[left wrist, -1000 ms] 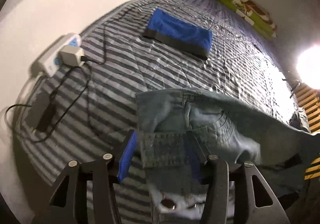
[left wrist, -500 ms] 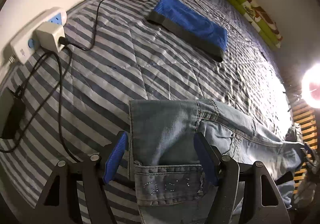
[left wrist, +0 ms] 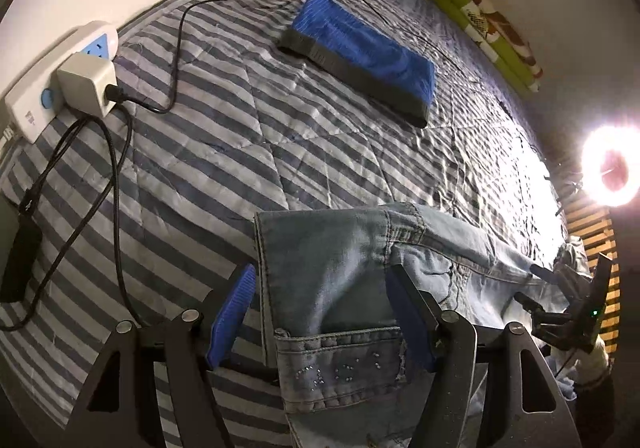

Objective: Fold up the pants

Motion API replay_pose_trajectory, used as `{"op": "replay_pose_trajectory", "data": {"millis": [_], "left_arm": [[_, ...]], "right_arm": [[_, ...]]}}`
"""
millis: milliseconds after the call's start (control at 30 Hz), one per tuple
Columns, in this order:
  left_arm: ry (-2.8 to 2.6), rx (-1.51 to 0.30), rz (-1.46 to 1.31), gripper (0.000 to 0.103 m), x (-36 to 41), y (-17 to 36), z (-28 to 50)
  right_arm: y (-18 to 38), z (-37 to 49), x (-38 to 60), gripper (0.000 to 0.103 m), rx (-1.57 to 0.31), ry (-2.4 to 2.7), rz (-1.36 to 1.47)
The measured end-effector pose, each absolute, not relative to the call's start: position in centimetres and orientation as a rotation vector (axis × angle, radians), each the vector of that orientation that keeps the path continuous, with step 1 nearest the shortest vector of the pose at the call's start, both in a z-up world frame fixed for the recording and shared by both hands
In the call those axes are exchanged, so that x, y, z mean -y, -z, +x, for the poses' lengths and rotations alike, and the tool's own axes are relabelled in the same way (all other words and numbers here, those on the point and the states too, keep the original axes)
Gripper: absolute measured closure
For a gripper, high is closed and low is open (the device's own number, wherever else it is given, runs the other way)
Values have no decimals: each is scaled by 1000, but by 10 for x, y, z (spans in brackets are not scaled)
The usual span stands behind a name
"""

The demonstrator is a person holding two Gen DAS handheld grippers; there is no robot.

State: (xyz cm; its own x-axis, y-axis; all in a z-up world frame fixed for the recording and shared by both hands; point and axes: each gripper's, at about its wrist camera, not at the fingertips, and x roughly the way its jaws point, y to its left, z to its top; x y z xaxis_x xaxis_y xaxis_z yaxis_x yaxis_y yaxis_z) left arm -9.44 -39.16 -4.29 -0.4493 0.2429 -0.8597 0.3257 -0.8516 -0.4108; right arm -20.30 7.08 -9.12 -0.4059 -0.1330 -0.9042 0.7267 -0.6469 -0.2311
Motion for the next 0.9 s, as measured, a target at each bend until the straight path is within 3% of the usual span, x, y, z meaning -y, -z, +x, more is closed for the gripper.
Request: {"op": "replay_pose_trajectory", "data": {"millis": [33, 67, 100, 133, 200, 233, 267, 600, 900], "left_arm": [[2483, -841, 1624, 33, 392, 45, -95], [2476, -852, 1629, 33, 393, 48, -97], [2474, -879, 1637, 33, 393, 52, -99], [2472, -894, 1634, 35, 393, 54, -99], [2472, -897, 1628, 72, 391, 55, -101], [2475, -881, 1605, 79, 389, 53, -100], [2491, -874, 1579, 95, 388, 50, -98], [2692, -1122, 1011, 99, 392, -55, -6], [2777, -1107, 473, 99, 411, -185, 76]], "right_arm": [[93, -202, -71, 50, -849, 2079, 1269], [93, -200, -73, 60, -847, 2076, 1272], [95, -199, -72, 80, -853, 2070, 1283], [96, -196, -72, 87, -867, 2067, 1295], [94, -192, -70, 93, -904, 2078, 1277], [89, -191, -68, 95, -933, 2090, 1258], [85, -190, -68, 96, -943, 2102, 1242], [-53, -139, -83, 97, -813, 2376, 907], [-203, -99, -52, 97, -684, 2558, 407]]}}
